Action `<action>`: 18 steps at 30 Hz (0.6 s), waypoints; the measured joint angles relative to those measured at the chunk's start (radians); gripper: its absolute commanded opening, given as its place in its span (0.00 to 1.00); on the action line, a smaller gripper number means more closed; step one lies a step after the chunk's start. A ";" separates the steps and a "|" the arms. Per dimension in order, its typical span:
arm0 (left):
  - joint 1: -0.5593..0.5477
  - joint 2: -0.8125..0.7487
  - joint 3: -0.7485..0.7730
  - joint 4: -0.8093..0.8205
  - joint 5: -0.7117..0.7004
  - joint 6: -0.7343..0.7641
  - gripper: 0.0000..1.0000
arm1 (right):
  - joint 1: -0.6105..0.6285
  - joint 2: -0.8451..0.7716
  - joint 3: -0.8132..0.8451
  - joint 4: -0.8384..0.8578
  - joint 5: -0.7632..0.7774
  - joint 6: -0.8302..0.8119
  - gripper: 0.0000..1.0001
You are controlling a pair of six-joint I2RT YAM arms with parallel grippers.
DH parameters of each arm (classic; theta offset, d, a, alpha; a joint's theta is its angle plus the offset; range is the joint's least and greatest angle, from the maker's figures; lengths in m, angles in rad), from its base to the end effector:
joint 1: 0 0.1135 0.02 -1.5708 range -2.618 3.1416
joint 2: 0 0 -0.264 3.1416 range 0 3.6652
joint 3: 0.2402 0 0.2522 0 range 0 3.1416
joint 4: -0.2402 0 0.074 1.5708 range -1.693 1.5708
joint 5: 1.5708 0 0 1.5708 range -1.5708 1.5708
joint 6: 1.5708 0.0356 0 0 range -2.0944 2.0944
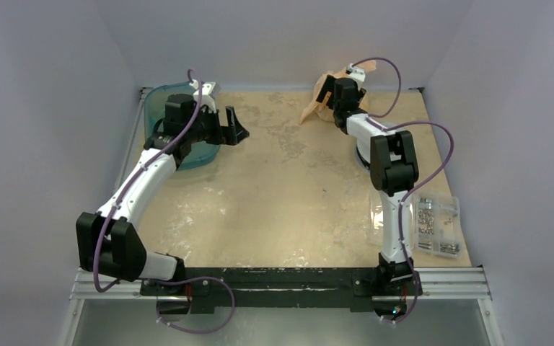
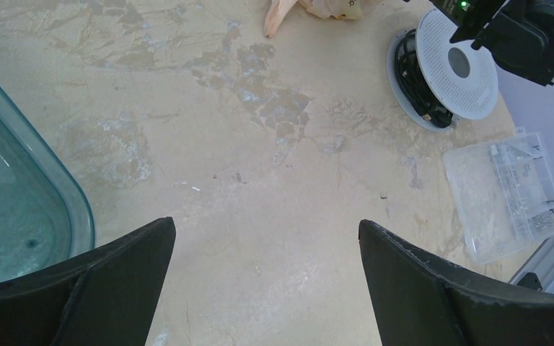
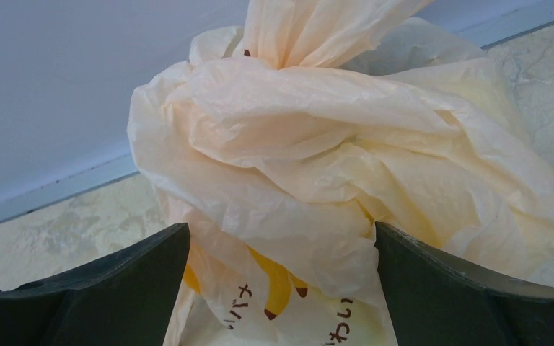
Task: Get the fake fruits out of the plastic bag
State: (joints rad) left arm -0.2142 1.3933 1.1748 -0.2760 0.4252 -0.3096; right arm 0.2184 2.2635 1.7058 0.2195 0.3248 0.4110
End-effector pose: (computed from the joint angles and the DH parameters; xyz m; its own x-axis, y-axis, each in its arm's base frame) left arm 0.3088 -0.0822 0.3283 -0.6088 -0.1516 -0.7787 0.3811 0.8050 -0.4546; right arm 0.5197 0.1037 0.2022 -0.2615 0.3298 -0.9071 0.2106 0.9367 0.2798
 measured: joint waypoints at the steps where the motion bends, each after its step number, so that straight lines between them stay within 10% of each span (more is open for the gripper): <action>1: -0.002 -0.001 0.000 0.000 0.000 0.000 0.99 | 0.000 0.013 0.017 -0.010 0.007 0.015 0.99; 5: -0.013 -0.004 0.004 -0.002 0.009 0.008 0.96 | 0.000 0.043 0.061 -0.046 0.044 0.053 0.92; 18: -0.018 0.000 0.044 -0.016 0.046 0.006 0.91 | 0.002 0.017 0.026 -0.111 -0.006 0.043 0.04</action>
State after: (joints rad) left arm -0.2321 1.3937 1.2186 -0.2920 0.4709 -0.3031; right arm 0.2207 2.2803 1.7321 0.1081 0.3187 0.4545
